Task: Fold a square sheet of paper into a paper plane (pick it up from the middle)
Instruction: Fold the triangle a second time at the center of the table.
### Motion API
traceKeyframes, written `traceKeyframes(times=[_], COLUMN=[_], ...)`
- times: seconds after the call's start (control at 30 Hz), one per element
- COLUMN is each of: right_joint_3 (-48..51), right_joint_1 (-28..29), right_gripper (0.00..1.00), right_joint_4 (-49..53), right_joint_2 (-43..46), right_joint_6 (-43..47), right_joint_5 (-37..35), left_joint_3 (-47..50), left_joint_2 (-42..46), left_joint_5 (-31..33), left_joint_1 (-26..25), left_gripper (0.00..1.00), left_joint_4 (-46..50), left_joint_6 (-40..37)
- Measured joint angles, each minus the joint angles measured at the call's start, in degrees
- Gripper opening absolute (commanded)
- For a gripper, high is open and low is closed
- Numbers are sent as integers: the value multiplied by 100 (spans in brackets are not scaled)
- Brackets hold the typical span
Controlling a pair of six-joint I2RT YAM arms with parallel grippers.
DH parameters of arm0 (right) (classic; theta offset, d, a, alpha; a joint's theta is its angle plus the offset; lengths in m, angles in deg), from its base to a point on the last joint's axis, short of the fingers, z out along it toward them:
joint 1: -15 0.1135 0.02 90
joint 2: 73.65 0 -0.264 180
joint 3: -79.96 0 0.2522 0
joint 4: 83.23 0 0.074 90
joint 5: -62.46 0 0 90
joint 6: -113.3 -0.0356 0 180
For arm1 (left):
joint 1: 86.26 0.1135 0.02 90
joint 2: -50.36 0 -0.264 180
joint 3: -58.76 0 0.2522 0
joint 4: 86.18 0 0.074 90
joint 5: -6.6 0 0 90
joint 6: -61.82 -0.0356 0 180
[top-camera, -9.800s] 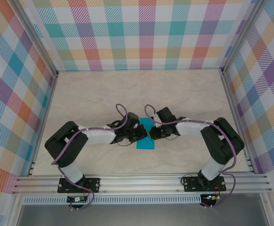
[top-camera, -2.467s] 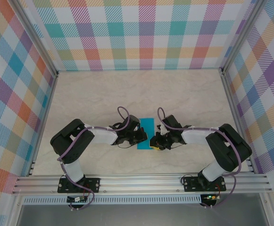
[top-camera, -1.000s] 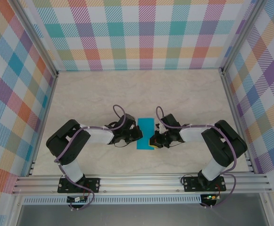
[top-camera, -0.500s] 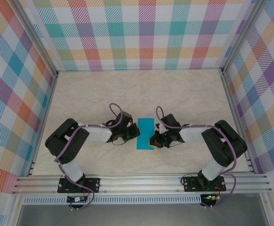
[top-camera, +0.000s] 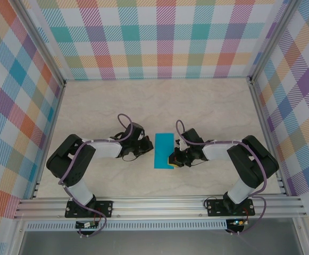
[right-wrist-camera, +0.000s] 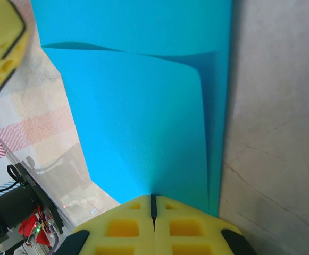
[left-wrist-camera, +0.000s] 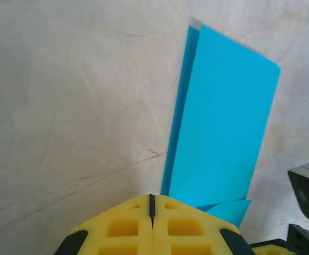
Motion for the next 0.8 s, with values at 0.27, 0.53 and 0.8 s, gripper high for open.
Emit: traceKeyframes(times=[0.27, 0.53, 0.8], right_joint_3=[0, 0, 0], right_joint_1=[0, 0, 0], right_gripper=[3, 3, 3], right_joint_4=[2, 2, 4], right_joint_2=[0, 0, 0], right_joint_6=[0, 0, 0], right_joint_5=[0, 0, 0], left_joint_3=[0, 0, 0], left_joint_2=[570, -48, -562], left_joint_5=[-229, -741, -684], left_joint_1=[-166, -420, -439], left_gripper=[1, 0, 0], left_joint_4=[-15, -564, -780], left_joint_6=[-2, 31, 48])
